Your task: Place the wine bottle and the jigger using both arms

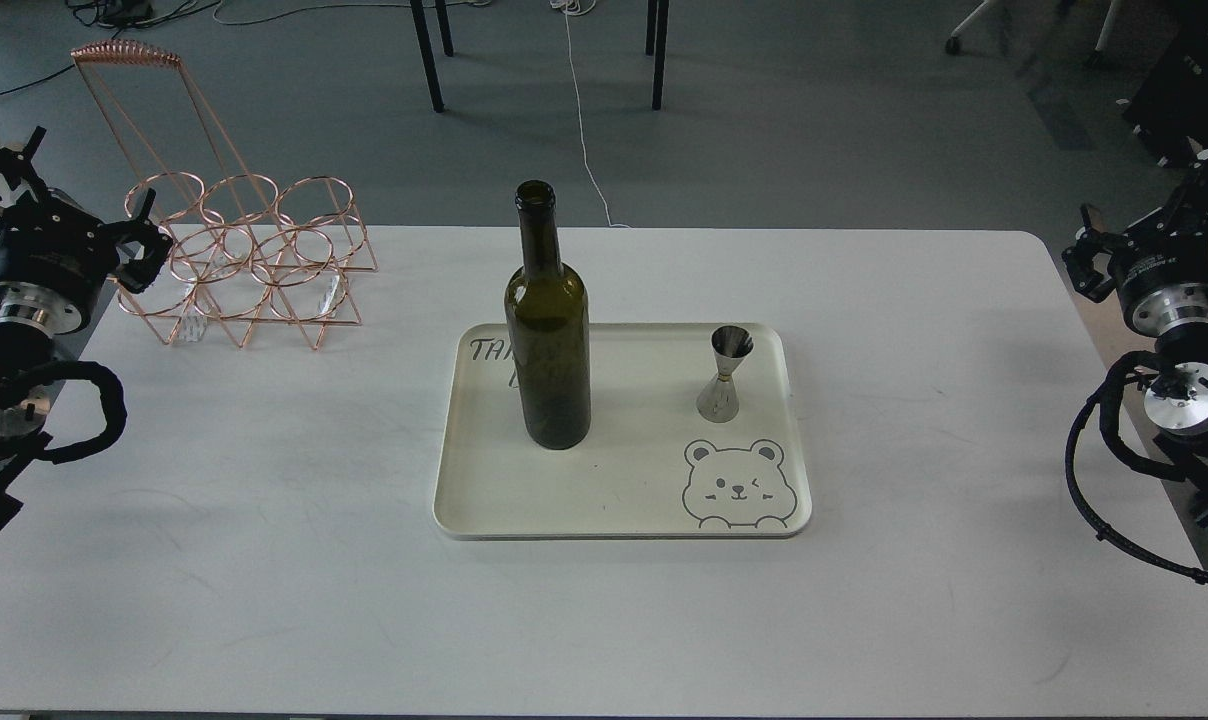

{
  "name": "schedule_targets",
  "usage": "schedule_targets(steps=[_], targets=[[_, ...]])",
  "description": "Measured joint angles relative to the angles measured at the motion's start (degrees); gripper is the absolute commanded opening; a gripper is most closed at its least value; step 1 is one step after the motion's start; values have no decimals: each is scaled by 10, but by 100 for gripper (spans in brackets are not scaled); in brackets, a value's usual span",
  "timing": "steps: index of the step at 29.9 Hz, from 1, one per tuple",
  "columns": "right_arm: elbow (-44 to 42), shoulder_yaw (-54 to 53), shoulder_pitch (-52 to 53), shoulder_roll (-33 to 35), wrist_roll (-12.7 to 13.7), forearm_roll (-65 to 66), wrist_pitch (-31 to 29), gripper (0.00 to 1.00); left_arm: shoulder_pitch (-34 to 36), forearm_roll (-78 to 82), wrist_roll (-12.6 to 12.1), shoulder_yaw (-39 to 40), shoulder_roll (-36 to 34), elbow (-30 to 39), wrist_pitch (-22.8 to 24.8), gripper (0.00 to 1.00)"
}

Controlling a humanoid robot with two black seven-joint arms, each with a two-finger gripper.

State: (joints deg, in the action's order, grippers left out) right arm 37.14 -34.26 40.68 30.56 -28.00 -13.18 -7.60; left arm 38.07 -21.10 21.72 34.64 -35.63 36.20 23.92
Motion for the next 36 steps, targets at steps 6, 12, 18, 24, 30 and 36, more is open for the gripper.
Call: schedule_targets(steps=[6, 12, 18, 24, 30, 36], targets=[[0, 4, -6, 7, 0, 1, -3, 99, -3, 1, -4, -2, 1, 0, 9, 98], [7, 20, -13, 16, 0, 18, -16, 99, -2, 1, -5, -1, 2, 0, 8, 98], [66, 35, 3, 63, 0, 75, -12, 99, -1, 1, -4, 0, 2, 0, 8, 98], [217, 41, 3, 135, 0, 272, 69, 99, 4, 1, -4, 1, 1, 0, 8, 98], [328, 93, -10, 175, 0, 510, 176, 99, 4, 1, -3, 2, 1, 0, 9, 98], [343, 167, -11, 178, 0, 744, 247, 99, 5, 1, -3, 2, 0, 3, 10, 98]])
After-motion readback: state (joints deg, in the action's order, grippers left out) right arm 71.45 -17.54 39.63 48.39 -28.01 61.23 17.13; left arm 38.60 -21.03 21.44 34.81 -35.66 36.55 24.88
